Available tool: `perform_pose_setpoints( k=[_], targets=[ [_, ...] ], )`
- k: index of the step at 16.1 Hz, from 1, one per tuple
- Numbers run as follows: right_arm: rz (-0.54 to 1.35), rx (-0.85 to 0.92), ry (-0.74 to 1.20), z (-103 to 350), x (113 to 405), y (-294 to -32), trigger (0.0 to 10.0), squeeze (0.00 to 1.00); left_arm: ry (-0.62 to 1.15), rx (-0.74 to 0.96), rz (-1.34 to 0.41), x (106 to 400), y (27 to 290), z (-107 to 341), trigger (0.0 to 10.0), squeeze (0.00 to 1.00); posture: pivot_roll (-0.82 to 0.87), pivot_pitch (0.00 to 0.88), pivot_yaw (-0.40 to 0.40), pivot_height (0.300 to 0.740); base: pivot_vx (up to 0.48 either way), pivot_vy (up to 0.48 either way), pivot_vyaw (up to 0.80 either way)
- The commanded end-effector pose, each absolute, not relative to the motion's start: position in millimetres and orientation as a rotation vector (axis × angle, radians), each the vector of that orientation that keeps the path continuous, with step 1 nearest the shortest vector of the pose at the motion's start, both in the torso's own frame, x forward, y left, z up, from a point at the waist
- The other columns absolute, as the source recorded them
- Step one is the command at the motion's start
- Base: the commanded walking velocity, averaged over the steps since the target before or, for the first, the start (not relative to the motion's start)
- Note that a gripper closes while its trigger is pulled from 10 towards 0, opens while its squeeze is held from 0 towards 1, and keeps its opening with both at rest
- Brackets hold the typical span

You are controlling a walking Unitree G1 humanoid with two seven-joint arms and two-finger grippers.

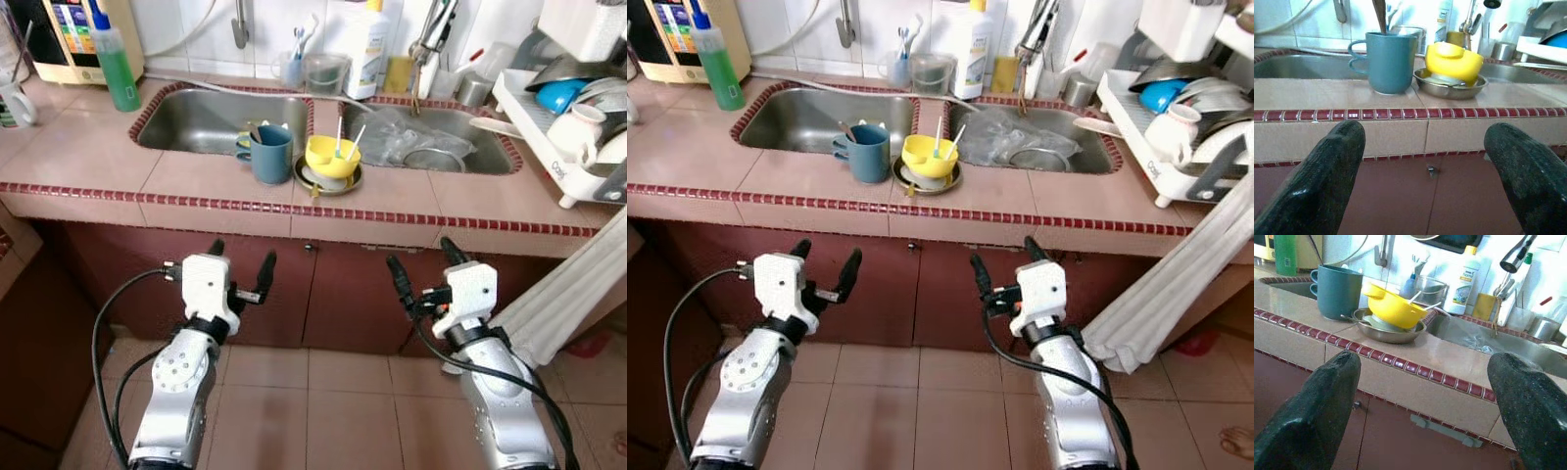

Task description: Kitchen organization

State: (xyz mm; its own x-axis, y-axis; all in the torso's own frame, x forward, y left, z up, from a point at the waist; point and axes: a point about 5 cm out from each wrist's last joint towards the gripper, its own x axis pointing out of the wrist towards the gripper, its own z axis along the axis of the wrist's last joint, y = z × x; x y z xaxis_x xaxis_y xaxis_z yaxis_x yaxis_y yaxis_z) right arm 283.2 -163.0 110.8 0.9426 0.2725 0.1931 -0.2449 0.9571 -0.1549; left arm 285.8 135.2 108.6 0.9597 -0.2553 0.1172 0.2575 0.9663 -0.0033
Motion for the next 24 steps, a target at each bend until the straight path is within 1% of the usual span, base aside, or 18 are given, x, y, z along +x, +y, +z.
perform_pose_setpoints(
  k=[1, 5, 15, 17, 21, 24],
  targets=[
    [0.273, -0.130, -0.204, 111.4, 281.2, -161.8, 10.0, 0.00, -0.121, -0.042, -0.260, 286.0, 135.6, 114.5, 10.0, 0.00, -0.01, 0.000, -0.061, 0.740, 0.000, 0.000, 0.00],
    [0.286, -0.137, -0.189, 114.1, 279.7, -157.2, 10.0, 0.00, -0.115, -0.049, -0.248, 288.7, 139.9, 122.2, 10.0, 0.00, -0.01, 0.000, -0.058, 0.740, 0.203, 0.000, 0.00],
    [0.283, -0.160, -0.186, 116.4, 279.9, -158.8, 10.0, 0.00, -0.119, -0.049, -0.253, 297.2, 139.7, 131.0, 10.0, 0.00, -0.02, 0.000, -0.049, 0.740, 0.274, 0.000, 0.00],
    [0.284, -0.204, -0.194, 117.6, 279.8, -159.6, 10.0, 0.00, -0.120, -0.049, -0.254, 297.3, 139.1, 131.3, 10.0, 0.00, -0.02, 0.000, -0.049, 0.740, 0.277, 0.000, 0.00],
    [0.299, -0.195, -0.196, 117.9, 279.1, -156.7, 10.0, 0.00, -0.121, -0.052, -0.259, 296.9, 138.0, 132.0, 10.0, 0.00, -0.02, 0.000, -0.050, 0.740, 0.277, 0.000, 0.78],
    [0.292, -0.178, -0.194, 118.1, 279.2, -158.2, 10.0, 0.00, -0.120, -0.052, -0.261, 297.1, 137.3, 132.1, 10.0, 0.00, -0.02, 0.000, -0.050, 0.740, 0.275, 0.000, 0.00]
  ],
)
